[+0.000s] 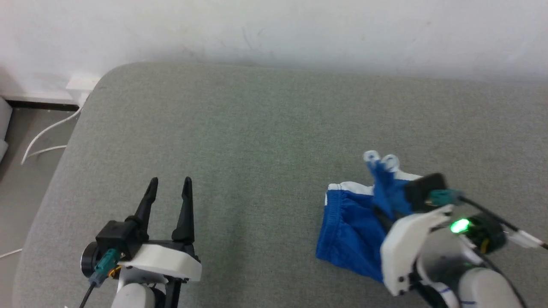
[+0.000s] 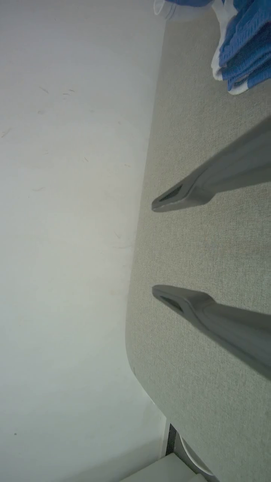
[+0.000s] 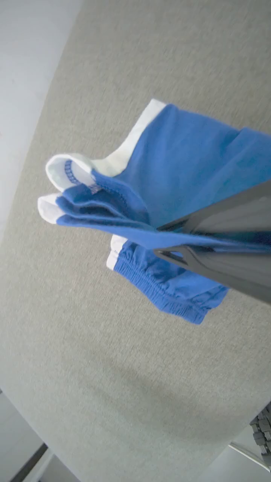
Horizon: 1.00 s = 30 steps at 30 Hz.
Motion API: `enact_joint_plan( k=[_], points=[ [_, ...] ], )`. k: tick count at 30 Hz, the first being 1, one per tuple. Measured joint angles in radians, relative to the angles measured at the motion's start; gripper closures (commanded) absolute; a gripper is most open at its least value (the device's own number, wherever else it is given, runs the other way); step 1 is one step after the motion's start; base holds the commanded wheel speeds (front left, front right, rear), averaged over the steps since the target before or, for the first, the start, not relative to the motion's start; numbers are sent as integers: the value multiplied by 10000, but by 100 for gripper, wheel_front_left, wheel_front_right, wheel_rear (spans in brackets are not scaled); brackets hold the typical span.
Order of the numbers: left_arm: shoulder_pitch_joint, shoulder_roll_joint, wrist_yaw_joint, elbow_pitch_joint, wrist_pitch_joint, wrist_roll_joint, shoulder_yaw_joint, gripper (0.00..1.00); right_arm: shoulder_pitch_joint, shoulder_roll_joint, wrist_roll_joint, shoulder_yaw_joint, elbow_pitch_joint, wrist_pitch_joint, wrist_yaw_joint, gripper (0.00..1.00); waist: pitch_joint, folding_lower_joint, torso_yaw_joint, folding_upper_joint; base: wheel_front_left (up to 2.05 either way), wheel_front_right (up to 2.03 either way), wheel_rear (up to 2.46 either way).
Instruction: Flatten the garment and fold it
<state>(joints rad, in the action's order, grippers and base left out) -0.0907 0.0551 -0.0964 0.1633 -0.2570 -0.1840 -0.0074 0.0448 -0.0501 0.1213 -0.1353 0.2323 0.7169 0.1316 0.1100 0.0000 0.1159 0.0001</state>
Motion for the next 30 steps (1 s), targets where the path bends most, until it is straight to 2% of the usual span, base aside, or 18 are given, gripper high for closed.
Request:
enact_joint_plan(
  k=[4, 8, 9, 10, 11, 16, 20, 23, 26, 30],
  points=[
    [-52, -4, -10, 54, 0, -4, -65, 0, 627, 15, 31, -1179, -905, 58, 0, 100, 121, 1, 128, 0, 0, 0, 0],
    [-193, -8, -10, 73, 0, -8, -134, 0, 1104, 17, 130, -1730, -1998, -23, 0, 100, 231, 1, 258, 0, 0, 0, 0],
    [-198, -10, -10, 79, 0, -8, -151, 0, 1193, 15, 176, -1768, -2217, -94, 0, 83, 251, 1, 287, 0, 0, 0, 0],
    [-198, -12, -10, 90, 0, -8, -171, 0, 1252, 13, 305, -1791, -2406, -190, 0, 52, 265, 1, 317, 0, 0, 0, 0],
    [-198, -12, -10, 98, 0, -10, -186, 0, 1297, 10, 449, -1818, -2560, -332, 0, 0, 273, 1, 344, 0, 0, 0, 0],
    [-195, -15, 2, 104, 0, -19, -188, 0, 1359, 15, 2008, -1918, -2585, -1478, 0, 0, 248, 0, 337, 0, 0, 0, 0],
    [-191, -23, 15, 115, 0, -58, -180, 0, 1452, 27, 2824, -1626, -1962, -3655, 0, 0, 171, 0, 243, 0, 0, 0, 0],
    [-181, -25, 15, 107, 0, -79, -157, 0, 1406, 27, 2941, -809, -1576, -5532, 0, 0, 72, 0, 155, 0, 0, 0, 0],
    [-128, -27, 17, 102, 0, -81, -138, 0, 907, 19, 2961, 311, -1499, -6895, 0, 0, -70, -1, 83, 0, 0, 0, 0],
    [-19, -29, 17, 77, 0, -81, -92, 0, -127, -4, 2313, 1484, -2109, -7334, 0, 0, -209, -1, -35, 0, 0, 0, 0]
  ],
)
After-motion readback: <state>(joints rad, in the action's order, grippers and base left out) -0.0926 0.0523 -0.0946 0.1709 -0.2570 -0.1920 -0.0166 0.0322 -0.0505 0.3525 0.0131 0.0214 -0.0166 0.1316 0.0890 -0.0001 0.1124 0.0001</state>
